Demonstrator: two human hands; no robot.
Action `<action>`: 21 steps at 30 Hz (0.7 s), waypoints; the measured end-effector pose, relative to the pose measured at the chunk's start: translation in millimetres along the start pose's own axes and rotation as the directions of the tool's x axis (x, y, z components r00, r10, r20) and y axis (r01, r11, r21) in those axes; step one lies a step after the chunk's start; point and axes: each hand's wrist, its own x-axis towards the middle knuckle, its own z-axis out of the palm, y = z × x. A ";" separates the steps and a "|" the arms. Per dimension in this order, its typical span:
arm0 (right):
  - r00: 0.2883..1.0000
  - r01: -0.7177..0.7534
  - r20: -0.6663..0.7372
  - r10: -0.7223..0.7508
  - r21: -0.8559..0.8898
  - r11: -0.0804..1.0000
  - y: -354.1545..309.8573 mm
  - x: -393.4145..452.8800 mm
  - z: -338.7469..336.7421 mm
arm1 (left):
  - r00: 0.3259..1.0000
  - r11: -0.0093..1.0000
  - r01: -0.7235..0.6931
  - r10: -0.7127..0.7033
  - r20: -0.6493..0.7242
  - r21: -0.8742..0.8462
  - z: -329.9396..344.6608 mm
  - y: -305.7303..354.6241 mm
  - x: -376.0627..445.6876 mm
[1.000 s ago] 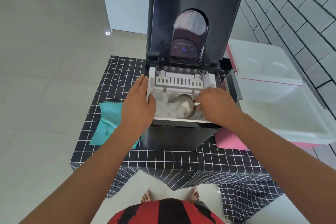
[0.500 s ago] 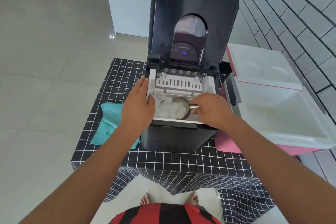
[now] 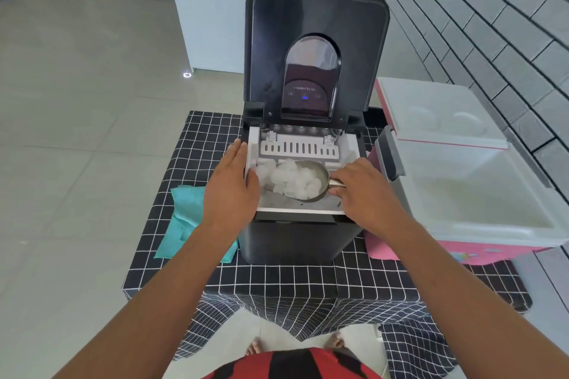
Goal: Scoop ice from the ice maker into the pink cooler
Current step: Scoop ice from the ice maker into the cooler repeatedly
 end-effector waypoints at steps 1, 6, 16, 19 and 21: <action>1.000 -0.001 -0.016 0.001 0.017 1.000 1.7 -1.0 -0.2 | 1.000 1.000 0.001 -0.001 0.001 0.000 0.1 -0.2 0.0; 0.999 -0.021 -0.039 0.027 0.147 0.989 6.5 -3.4 -4.9 | 1.000 1.000 0.008 -0.008 -0.001 0.009 0.7 0.2 -0.2; 0.996 -0.031 -0.068 0.049 0.252 0.967 31.9 -8.3 -29.5 | 0.999 0.992 0.011 -0.016 0.046 0.124 -8.7 12.3 -0.6; 0.995 -0.043 -0.071 0.064 0.271 0.961 48.3 -12.8 -40.0 | 0.999 0.984 0.016 -0.023 0.037 0.176 -9.4 23.4 -0.1; 0.992 -0.051 -0.093 0.080 0.279 0.959 62.7 -18.2 -48.2 | 1.000 0.984 -0.006 0.001 0.029 0.175 -5.6 38.8 0.0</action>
